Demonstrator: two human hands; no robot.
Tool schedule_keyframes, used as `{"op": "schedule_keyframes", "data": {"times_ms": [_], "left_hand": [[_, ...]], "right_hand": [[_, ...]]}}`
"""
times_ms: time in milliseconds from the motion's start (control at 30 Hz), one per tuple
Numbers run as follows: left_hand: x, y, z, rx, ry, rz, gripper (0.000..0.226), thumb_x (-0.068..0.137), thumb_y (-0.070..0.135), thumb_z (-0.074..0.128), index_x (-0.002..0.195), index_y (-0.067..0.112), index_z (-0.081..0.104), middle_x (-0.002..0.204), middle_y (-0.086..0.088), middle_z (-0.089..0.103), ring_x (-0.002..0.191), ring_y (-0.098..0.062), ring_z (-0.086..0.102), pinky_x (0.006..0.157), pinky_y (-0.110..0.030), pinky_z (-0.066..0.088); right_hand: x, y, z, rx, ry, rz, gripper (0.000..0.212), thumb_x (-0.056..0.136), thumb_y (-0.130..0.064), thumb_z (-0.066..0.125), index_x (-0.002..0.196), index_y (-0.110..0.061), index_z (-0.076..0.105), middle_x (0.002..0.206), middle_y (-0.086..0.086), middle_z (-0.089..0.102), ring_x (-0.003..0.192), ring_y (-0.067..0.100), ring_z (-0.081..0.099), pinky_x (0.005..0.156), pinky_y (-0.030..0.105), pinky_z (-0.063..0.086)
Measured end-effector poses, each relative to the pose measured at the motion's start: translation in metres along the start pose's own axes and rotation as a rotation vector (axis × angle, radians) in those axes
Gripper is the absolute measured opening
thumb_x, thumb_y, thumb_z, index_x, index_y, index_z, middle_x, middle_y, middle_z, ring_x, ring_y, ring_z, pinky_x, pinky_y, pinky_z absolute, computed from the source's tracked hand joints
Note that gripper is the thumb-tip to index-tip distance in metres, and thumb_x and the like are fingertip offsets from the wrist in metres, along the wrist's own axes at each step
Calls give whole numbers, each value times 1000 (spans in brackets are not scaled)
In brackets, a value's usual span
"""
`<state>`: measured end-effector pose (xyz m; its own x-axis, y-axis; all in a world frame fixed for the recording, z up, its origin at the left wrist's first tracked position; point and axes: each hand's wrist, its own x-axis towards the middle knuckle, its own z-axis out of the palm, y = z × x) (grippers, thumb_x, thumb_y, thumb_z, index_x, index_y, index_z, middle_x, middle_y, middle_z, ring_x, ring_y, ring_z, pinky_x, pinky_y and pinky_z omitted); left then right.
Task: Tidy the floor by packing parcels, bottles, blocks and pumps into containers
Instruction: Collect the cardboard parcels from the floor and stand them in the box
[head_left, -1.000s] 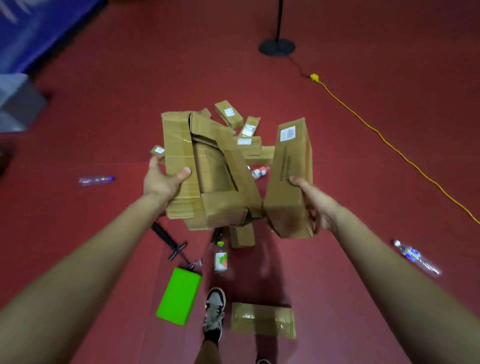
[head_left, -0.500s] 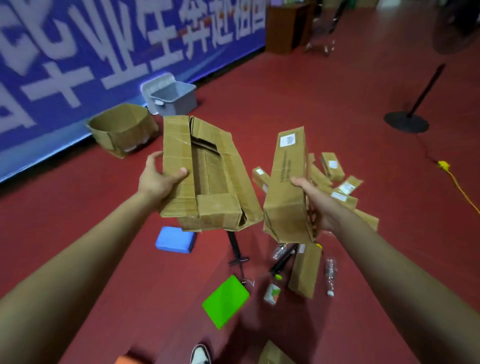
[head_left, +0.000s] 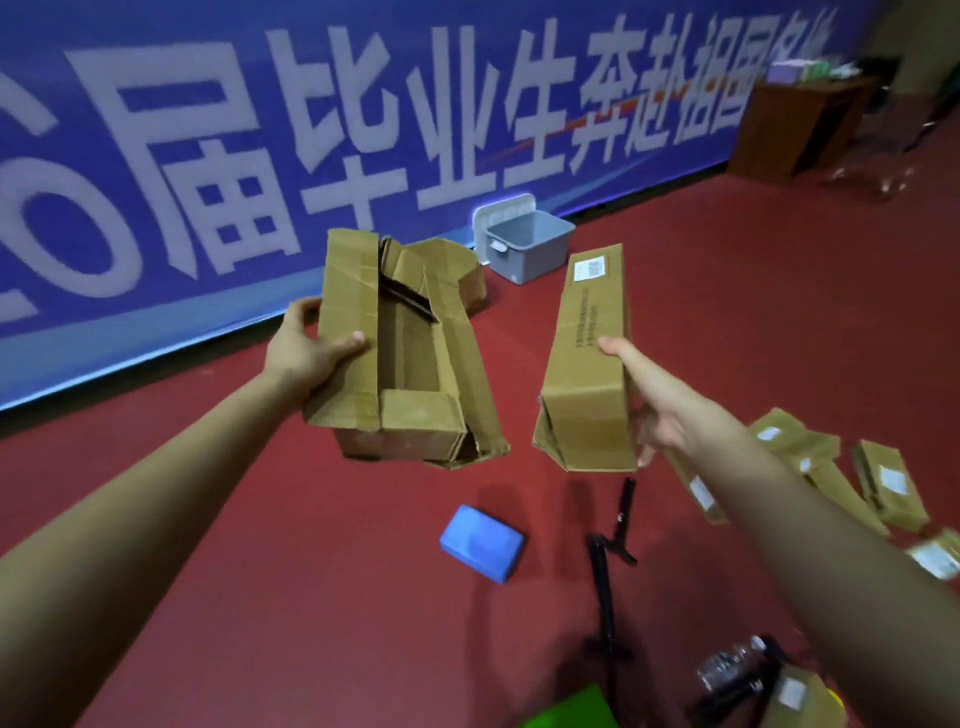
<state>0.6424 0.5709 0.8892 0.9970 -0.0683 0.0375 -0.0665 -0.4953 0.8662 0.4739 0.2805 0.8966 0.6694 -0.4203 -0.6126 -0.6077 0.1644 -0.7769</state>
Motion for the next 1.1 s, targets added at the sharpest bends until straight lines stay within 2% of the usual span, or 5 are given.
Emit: {"op": "schedule_keyframes", "data": {"times_ms": [400,600,900,1000,1100], "left_hand": [[138,-37,-32,-48,149,-100,71,77,34,75,137,25,37,125,-14,59,106,-30,61,89,-38,49],[246,-36,-10,-97,169,-126,69,78,32,74,136,25,37,126,-14,57,106,-31,61,91,-40,50],[410,-14,20,-134,182,-151,68,80,31,72,137,23,36,129,-13,55,108,-29,59,82,-34,47],[461,-14,27,-147,192,-157,68,80,31,72,137,25,35,131,-13,53,110,-30,57,83,-35,46],[506,-21,32,-171,197,-162,68,80,32,72,137,24,34,132,-13,52,111,-31,57,83,-36,46]], "right_hand": [[111,-112,95,-211,-151,-117,40,89,-57,46,93,-19,57,81,5,60,71,19,56,57,28,35],[208,-182,123,-215,-146,-177,48,79,-67,52,96,-23,62,101,10,65,90,26,59,105,53,37],[329,-294,153,-246,-150,-184,50,82,-65,50,109,-23,60,100,7,65,87,24,57,104,51,34],[370,-324,168,-228,-178,-171,38,87,-59,48,93,-24,59,92,5,63,79,20,55,94,43,41],[399,-349,182,-271,-197,-158,33,91,-53,47,90,-22,58,80,3,61,68,16,55,58,26,39]]}}
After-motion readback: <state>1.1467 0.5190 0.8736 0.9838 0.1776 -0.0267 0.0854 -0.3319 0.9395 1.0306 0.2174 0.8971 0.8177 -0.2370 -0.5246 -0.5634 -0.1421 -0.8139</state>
